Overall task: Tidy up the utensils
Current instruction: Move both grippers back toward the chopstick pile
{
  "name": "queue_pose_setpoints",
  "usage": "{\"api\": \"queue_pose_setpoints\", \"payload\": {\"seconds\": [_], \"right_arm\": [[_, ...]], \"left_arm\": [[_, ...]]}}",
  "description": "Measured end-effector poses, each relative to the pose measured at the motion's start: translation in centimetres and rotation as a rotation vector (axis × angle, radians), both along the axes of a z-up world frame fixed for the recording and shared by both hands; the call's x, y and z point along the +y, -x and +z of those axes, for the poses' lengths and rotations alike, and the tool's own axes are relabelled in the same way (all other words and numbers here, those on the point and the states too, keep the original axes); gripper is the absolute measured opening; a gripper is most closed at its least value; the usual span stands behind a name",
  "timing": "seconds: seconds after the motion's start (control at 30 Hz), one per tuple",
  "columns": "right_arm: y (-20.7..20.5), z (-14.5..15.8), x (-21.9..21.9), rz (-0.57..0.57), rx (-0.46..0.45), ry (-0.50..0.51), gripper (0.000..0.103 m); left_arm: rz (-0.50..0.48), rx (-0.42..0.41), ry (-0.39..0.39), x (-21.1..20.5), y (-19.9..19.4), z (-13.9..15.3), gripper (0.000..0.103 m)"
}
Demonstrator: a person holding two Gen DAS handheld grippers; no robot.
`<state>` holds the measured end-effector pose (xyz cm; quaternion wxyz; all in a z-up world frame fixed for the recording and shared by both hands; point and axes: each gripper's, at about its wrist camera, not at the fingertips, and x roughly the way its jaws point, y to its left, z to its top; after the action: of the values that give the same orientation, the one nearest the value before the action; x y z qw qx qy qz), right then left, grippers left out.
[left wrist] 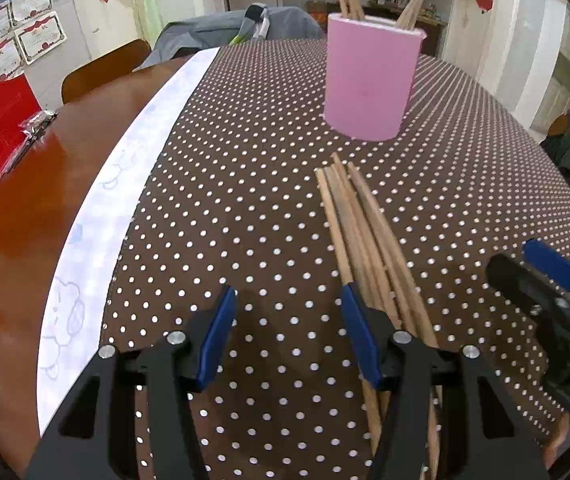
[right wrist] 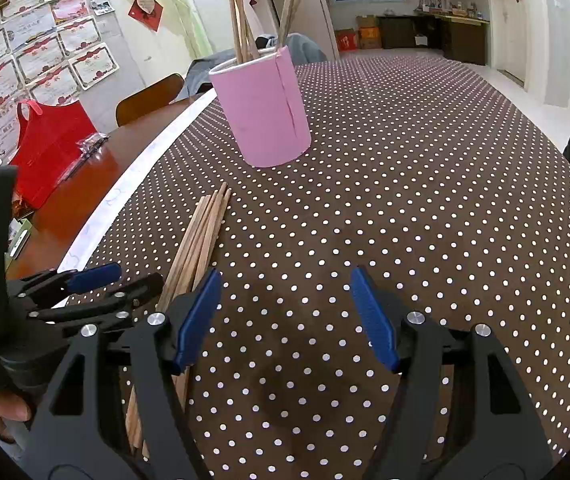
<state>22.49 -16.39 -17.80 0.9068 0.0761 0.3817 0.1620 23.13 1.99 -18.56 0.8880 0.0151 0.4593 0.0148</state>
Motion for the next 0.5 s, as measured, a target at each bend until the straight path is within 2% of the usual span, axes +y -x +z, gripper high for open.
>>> {"api": "queue_pose_setpoints", "payload": {"seconds": [0.17,0.27,0.5], "right_arm": [[-0.3,-0.1,0.1,0.006,0.009,-0.001,0.067],[-0.4,-0.1,0.2,0.012,0.01,0.002,0.067],[-1.0,-0.3,0.4,0.021,0.03,-0.008,0.067]], "left_arm": [[-0.022,0.004,-0.033,-1.0,-0.2,-0.2,0.055],[-0.002,0.01,-0.001,-0.5,-0.4,-0.1,0.055],[-0.006,0.02,-0.017,-0.4,-1.4,-0.1,0.055]]}}
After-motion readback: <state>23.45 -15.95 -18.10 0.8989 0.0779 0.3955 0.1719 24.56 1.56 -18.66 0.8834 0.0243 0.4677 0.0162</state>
